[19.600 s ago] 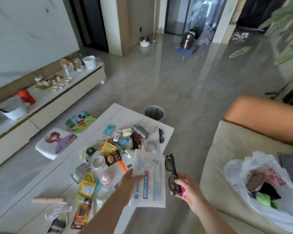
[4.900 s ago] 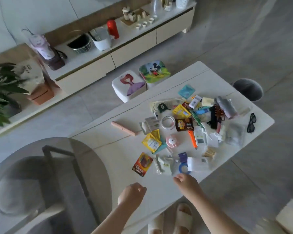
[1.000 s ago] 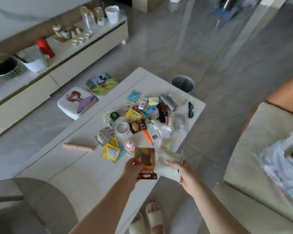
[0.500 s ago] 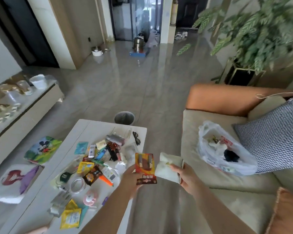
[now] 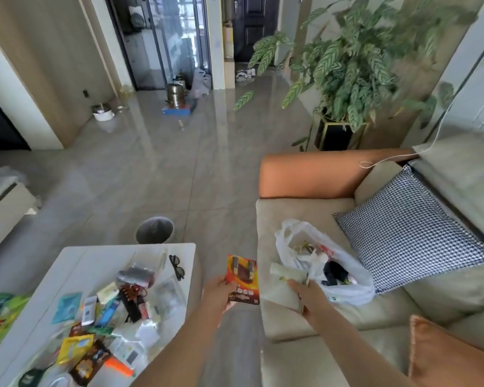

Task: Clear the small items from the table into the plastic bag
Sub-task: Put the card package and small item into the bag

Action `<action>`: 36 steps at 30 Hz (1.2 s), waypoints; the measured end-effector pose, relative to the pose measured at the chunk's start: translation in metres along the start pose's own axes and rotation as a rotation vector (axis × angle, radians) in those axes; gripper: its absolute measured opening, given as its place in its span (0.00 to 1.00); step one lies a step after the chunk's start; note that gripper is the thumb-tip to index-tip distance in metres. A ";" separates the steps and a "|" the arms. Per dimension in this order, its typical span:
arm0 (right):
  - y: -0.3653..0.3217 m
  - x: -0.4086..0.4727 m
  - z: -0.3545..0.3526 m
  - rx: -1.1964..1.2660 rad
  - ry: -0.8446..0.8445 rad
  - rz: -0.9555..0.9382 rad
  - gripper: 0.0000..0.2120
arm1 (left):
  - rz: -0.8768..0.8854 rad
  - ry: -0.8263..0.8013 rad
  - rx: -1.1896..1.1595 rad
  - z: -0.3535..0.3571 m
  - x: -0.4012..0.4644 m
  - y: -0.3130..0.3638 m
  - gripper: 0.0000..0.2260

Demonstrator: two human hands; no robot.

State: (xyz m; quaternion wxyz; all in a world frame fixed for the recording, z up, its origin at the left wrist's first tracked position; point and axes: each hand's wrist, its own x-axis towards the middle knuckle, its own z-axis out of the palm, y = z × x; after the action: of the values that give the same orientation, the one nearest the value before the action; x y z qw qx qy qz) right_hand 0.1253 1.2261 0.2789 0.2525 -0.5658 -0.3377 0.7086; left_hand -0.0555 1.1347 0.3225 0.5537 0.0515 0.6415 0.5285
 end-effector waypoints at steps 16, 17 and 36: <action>-0.026 0.136 -0.078 0.178 0.525 0.197 0.10 | -0.298 -0.176 0.376 0.165 0.183 0.029 0.08; -0.025 0.146 -0.081 0.190 0.554 0.214 0.11 | -0.318 -0.186 0.410 0.175 0.196 0.029 0.10; -0.012 0.275 -0.115 0.464 0.714 0.380 0.05 | -0.345 -0.230 0.637 0.259 0.363 -0.034 0.13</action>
State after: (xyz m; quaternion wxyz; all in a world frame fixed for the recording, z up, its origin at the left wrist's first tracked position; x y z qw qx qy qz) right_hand 0.1732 1.4593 0.0993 0.3385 -0.7547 0.0474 0.5601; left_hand 0.0215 1.5165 0.1041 0.6591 0.1710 0.7067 0.1924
